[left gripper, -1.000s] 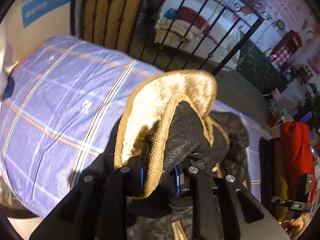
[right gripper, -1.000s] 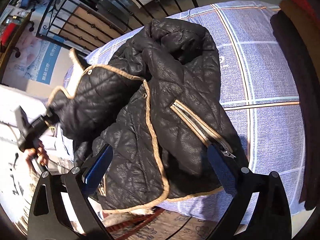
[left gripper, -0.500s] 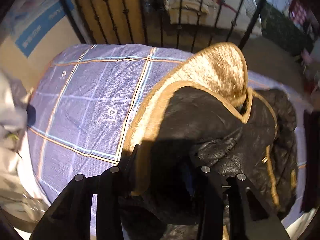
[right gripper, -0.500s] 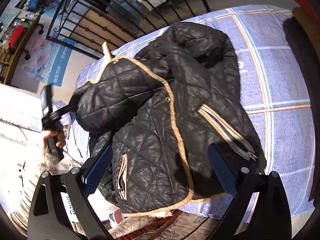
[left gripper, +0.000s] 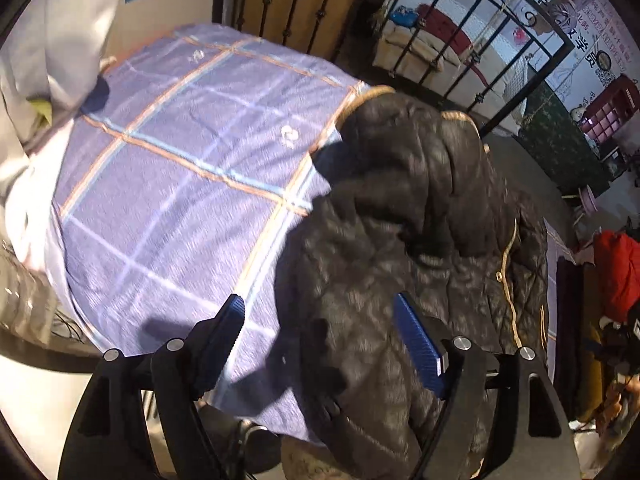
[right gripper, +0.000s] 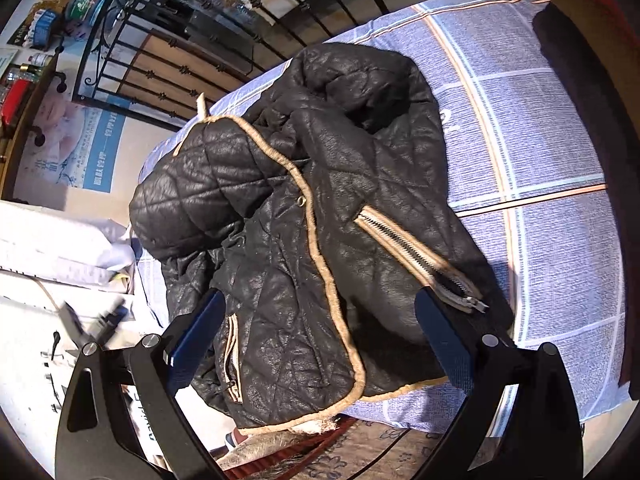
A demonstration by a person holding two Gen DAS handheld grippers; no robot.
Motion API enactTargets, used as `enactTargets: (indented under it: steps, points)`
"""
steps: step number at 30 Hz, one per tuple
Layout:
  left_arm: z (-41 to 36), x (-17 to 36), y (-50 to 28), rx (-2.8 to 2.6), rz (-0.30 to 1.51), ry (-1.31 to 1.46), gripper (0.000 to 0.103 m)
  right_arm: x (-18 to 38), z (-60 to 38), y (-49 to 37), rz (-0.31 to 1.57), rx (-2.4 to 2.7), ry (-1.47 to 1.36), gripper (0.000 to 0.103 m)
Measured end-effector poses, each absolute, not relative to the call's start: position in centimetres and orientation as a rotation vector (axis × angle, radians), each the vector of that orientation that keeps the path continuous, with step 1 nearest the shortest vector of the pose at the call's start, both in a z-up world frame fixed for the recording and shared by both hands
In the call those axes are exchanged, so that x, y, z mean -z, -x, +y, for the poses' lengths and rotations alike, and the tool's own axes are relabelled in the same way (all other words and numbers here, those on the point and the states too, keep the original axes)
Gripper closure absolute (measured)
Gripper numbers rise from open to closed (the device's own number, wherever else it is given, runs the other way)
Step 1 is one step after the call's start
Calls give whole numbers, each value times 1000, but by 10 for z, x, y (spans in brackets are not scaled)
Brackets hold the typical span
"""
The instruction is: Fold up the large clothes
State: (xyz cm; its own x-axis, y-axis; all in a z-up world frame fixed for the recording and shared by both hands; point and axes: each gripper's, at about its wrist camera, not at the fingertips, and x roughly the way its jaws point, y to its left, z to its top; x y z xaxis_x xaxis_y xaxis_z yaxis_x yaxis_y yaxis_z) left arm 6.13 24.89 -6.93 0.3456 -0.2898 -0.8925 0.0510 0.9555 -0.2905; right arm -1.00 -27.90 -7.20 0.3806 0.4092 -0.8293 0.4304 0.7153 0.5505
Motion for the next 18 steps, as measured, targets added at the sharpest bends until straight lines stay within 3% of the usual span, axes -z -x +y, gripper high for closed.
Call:
enactTargets:
  steps: [5,7,8,9,10,18]
  points:
    - [226,140,-39,261,1322,479,28,69,-262,-4,1234,-8,-787,9]
    - [203,154,-36,277,1338,459,33,70,-257,-6,1239,-7,-784,9]
    - [191,157,-39,263,1335,401,42,70,-256,-6,1238,-6,-789,9]
    - [184,164,-43,242,1354,350,74,70,-254,-5,1238,-7,-792,9]
    - [181,165,-50,203,1371,323,93,70,-253,-5,1237,-7,-792,9]
    - [294,46,-108,-128,986,434,96,54,-265,2,1161,70,-762,9]
